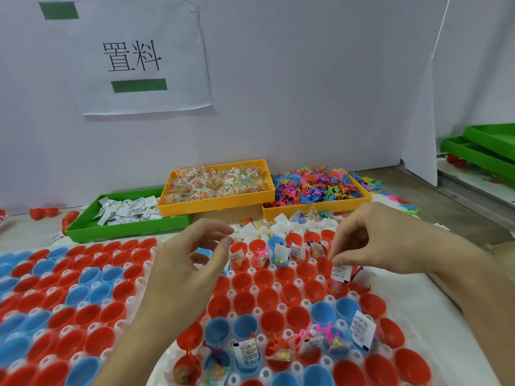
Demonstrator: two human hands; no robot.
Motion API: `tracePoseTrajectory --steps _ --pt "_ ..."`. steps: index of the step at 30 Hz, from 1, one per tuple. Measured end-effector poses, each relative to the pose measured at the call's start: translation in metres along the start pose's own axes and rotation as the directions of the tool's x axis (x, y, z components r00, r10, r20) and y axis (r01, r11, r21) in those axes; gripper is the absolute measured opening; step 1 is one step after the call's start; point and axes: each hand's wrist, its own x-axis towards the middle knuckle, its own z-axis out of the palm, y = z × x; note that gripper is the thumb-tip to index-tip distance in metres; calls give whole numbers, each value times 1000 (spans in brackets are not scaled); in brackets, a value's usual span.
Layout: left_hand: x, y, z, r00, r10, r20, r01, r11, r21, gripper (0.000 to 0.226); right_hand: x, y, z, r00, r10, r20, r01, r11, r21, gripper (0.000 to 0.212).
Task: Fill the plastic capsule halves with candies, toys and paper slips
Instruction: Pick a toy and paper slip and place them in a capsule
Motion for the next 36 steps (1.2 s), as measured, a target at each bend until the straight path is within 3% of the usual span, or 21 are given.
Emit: tracePoseTrajectory --steps 19,36 --pt "0 -1 1 1000 4 2 -4 1000 -16 20 1 -11 10 998 45 38 -39 987 -156 23" --pt "0 -1 1 1000 7 3 -7 1000 -9 20 1 -9 10 997 48 58 -40 992 -119 16"
